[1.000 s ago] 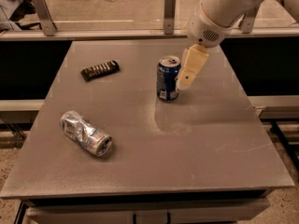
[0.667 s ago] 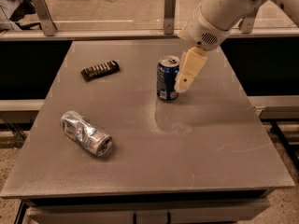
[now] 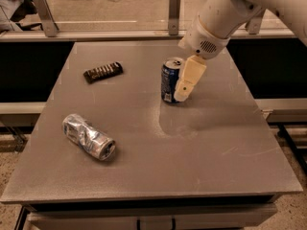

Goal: Pick pepsi can

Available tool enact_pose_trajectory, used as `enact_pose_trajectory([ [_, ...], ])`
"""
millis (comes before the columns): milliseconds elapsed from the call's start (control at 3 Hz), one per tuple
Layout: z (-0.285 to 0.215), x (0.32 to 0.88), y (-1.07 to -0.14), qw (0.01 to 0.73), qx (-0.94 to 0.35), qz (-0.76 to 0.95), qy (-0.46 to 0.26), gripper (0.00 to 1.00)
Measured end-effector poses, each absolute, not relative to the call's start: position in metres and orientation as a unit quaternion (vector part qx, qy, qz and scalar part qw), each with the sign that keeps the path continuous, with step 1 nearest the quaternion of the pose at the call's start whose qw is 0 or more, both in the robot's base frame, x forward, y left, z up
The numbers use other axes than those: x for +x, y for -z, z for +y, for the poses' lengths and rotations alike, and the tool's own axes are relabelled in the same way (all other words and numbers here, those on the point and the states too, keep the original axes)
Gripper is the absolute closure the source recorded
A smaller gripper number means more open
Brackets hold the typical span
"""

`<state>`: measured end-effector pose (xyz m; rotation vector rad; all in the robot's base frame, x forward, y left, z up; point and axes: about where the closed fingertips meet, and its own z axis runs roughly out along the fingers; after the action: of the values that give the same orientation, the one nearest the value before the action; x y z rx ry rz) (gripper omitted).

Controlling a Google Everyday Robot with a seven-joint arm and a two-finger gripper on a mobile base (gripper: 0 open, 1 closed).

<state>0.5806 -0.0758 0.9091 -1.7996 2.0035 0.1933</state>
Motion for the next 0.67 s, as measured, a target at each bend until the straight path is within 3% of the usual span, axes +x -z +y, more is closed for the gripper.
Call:
enact_pose_trajectory([
  [667, -0.0733, 0.5803, -0.9082, 0.218, -0.652, 0.723, -0.07, 0.41],
])
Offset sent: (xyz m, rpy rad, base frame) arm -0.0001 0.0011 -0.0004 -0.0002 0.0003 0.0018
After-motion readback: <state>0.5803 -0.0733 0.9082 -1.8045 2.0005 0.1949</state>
